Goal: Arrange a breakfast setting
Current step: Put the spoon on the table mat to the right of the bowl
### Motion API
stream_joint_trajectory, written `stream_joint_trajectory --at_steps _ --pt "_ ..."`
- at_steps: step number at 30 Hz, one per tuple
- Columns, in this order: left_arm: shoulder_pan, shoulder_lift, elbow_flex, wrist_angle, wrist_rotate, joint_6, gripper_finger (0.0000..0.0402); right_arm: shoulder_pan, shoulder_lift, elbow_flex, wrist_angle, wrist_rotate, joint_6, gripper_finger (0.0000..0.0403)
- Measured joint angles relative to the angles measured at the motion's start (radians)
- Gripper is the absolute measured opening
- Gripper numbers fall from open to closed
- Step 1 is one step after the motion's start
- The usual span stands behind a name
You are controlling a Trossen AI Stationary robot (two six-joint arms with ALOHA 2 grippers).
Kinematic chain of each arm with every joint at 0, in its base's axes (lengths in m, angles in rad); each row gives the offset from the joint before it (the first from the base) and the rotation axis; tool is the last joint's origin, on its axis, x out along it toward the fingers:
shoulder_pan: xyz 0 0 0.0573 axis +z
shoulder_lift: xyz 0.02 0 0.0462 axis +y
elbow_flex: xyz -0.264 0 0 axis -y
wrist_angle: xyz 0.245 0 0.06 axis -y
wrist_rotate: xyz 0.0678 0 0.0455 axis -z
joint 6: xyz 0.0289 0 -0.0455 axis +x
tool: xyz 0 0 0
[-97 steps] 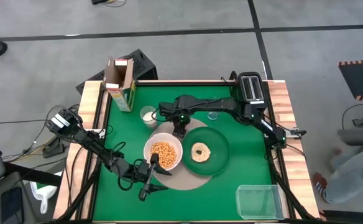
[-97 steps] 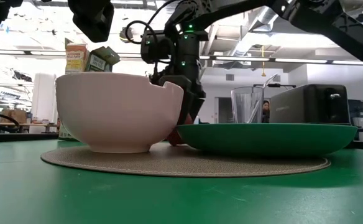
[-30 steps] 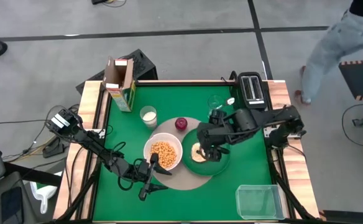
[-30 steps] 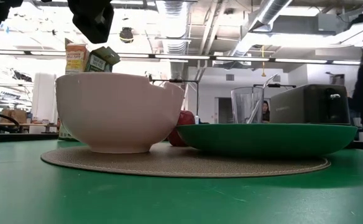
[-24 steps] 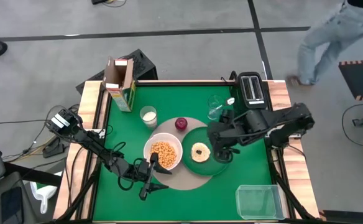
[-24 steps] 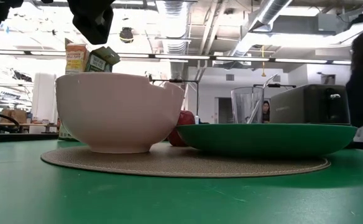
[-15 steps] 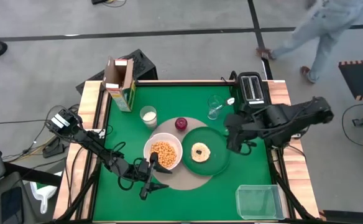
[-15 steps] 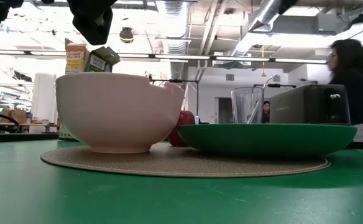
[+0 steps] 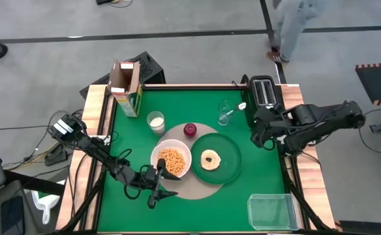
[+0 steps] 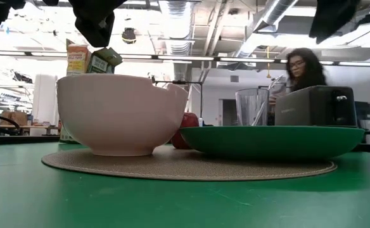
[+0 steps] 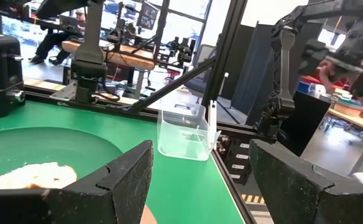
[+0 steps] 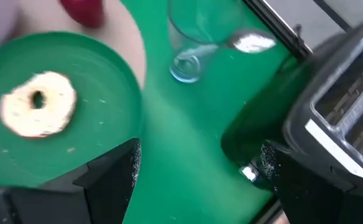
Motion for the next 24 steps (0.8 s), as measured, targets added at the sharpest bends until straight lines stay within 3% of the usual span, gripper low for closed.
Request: stream_joint_trajectory --at_steps 6,12,18,24 --pt "0.000 0.000 0.000 0.000 -0.003 0.000 0.0251 -0.020 -0.011 -0.077 0.007 -0.010 0.034 0.0361" --pt "0.001 0.000 0.022 -0.030 -0.051 0.004 0.0251 0.006 -0.013 -0.147 0.070 0.008 -0.037 0.0361" --pt "0.039 0.000 0.090 -0.174 -0.050 0.011 0.0251 0.002 -0.048 -0.226 0.129 0.019 -0.092 0.0361" --pt "0.125 0.000 0.173 -0.330 -0.031 0.034 0.0251 0.040 -0.105 -0.316 0.245 0.106 -0.163 0.0361"
